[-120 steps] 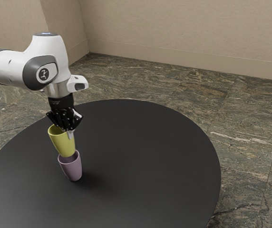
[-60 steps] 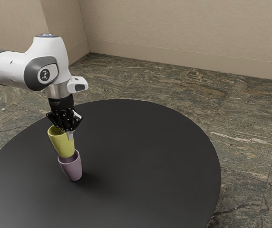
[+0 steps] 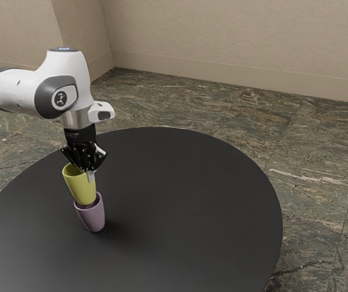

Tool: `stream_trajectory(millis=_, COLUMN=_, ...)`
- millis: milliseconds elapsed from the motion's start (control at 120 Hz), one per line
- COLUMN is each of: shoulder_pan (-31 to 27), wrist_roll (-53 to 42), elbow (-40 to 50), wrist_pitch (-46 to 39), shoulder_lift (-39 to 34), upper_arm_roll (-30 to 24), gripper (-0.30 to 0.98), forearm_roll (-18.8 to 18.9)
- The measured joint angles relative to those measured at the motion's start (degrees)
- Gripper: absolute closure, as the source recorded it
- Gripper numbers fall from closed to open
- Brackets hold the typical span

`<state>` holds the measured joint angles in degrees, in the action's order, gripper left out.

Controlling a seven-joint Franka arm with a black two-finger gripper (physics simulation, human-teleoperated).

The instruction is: Place the right cup onto the left cup

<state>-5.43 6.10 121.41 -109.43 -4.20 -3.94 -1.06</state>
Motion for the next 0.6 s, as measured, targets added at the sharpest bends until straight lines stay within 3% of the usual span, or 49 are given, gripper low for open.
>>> stream_trajectory(millis=600, shoulder_pan=0.1, wrist_roll=0.0, elbow=0.1, wrist_pitch=-0.5, shoulder_lift=1.9, upper_arm_roll=0.0, gripper=0.78, forearm_roll=0.0)
